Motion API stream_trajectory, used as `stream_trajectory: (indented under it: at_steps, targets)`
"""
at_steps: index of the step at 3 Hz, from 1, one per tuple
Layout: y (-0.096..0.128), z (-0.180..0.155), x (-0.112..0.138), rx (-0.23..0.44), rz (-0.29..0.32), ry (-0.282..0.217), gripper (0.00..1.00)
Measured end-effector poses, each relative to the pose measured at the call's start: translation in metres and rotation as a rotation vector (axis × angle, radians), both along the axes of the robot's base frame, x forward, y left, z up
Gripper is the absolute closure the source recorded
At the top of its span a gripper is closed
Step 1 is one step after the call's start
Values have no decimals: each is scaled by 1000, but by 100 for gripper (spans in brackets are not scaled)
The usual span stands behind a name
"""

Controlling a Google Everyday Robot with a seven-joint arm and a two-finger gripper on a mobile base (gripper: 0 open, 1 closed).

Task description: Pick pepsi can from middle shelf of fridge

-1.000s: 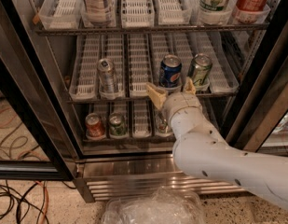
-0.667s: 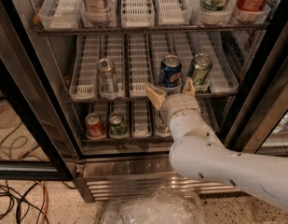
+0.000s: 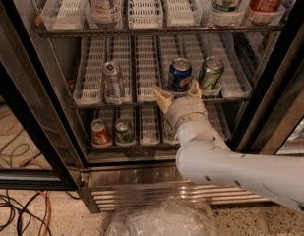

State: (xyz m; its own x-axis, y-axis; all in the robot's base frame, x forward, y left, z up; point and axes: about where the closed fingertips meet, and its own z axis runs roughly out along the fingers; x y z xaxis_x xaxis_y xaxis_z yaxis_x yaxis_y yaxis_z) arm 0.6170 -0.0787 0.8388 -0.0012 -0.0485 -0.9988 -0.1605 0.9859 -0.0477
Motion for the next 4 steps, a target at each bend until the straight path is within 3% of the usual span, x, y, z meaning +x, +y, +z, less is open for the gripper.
stream_trajectory:
  at_steps: [2,4]
  targets:
    - [-7,5,27,-5,-16,-57,27]
    - [-6,-3,58,-9,-10,-46,27]
